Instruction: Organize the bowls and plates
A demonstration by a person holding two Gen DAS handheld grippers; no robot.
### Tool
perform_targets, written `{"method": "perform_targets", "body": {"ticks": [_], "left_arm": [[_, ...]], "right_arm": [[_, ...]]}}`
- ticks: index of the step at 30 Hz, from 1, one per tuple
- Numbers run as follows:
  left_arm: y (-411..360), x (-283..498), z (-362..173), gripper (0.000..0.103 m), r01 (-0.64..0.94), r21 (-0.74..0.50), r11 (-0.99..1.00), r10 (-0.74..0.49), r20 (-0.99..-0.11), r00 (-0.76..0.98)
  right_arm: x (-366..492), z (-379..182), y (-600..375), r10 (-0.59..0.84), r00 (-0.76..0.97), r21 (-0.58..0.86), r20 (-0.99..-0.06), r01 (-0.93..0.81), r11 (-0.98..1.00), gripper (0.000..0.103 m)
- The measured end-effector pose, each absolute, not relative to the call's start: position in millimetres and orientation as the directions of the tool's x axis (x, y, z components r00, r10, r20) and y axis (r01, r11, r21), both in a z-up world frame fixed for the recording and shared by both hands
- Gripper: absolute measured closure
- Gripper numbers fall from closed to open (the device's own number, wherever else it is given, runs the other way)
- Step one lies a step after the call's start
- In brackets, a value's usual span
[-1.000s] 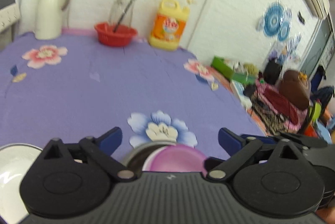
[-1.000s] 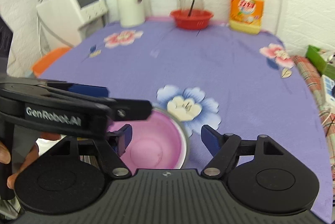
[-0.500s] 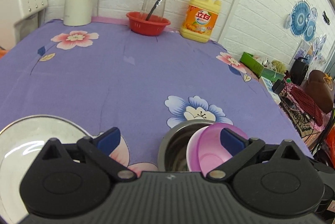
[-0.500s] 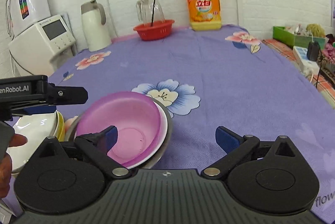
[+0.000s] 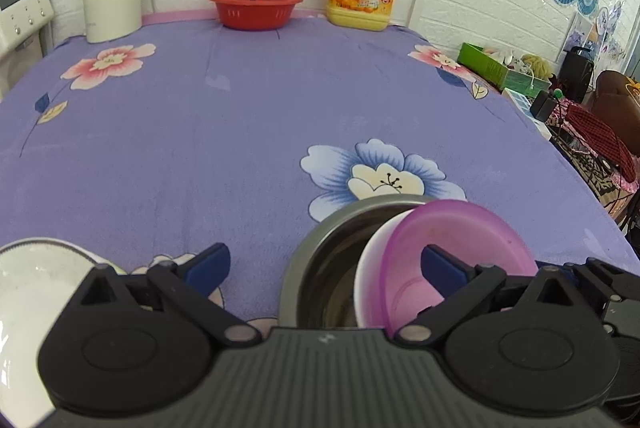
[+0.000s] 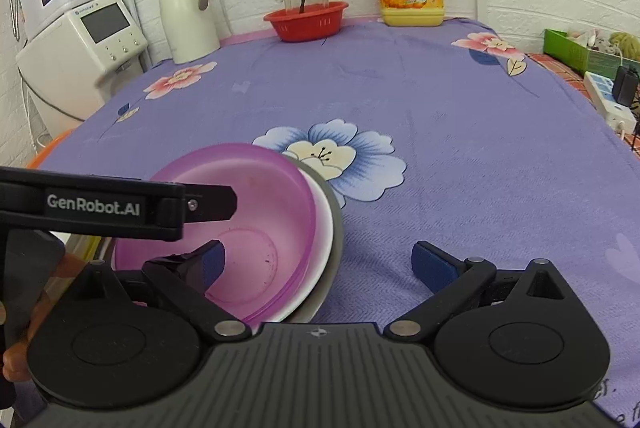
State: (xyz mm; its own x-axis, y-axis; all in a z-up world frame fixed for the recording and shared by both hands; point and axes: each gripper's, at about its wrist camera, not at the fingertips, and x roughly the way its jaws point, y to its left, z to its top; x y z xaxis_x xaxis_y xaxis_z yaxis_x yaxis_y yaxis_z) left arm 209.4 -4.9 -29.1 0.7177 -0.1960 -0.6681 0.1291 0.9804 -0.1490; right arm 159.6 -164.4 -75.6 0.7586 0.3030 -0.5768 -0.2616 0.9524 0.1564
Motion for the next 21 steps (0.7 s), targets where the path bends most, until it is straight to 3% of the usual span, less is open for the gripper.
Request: {"method": "perform_targets", "body": {"ticks": [12,21], "left_arm": [[-10.2,210.9,-30.2,0.002,0.163,-0.142,0.976,-0.216,-0.692,0.689],[-3.5,208.9,-30.3,0.002,0.186,-0.204,0.961,-0.276,-0.705,0.653]], "right_arm": [[160.7,-76.9,-161.3,0.311,0.768,0.159,-0.56,-0.268,0.95,0.0],[157.0,-71.0,-164.3,0.314,0.762,0.188,-0.567,-0.252,0.949,0.0]]}}
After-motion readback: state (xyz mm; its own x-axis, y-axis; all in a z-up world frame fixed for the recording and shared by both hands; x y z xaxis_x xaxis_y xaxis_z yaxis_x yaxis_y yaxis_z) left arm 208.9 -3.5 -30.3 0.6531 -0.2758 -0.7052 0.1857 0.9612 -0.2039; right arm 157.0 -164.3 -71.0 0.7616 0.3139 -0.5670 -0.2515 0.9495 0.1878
